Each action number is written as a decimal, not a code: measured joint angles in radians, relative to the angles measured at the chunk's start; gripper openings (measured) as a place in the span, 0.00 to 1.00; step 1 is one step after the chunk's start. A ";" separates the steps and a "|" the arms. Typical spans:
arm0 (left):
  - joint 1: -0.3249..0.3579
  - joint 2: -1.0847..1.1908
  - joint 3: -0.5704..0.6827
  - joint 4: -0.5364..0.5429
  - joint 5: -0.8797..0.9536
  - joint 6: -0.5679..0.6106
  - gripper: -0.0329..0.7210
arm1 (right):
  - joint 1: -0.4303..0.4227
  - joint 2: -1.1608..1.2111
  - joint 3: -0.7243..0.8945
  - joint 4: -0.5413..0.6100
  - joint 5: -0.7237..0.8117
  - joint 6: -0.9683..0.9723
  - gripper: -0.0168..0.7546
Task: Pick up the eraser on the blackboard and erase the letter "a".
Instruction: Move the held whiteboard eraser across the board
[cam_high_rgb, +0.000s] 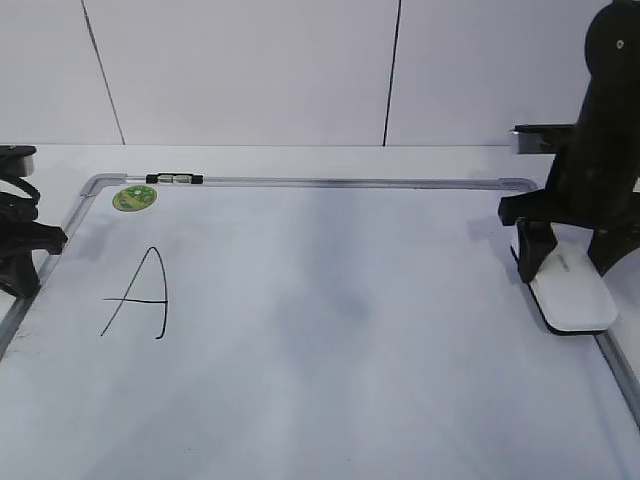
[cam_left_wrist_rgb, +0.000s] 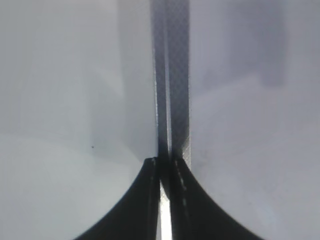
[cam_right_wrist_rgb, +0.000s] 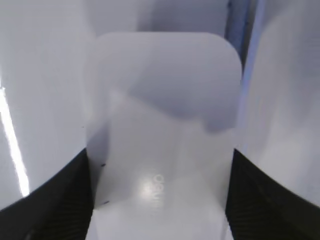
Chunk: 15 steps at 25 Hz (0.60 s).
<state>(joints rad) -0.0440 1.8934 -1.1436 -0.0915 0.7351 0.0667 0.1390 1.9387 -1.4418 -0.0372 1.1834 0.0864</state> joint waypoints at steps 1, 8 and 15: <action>0.000 0.000 0.000 0.000 0.000 0.000 0.06 | -0.008 0.000 0.000 0.004 0.000 -0.016 0.72; 0.000 0.000 0.000 0.000 0.000 0.000 0.06 | -0.020 0.000 0.000 0.026 -0.029 -0.046 0.72; 0.000 0.000 0.000 0.000 0.002 0.000 0.06 | -0.020 0.007 0.002 0.026 -0.042 -0.046 0.72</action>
<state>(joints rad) -0.0440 1.8934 -1.1436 -0.0915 0.7369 0.0667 0.1192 1.9452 -1.4402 -0.0111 1.1410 0.0399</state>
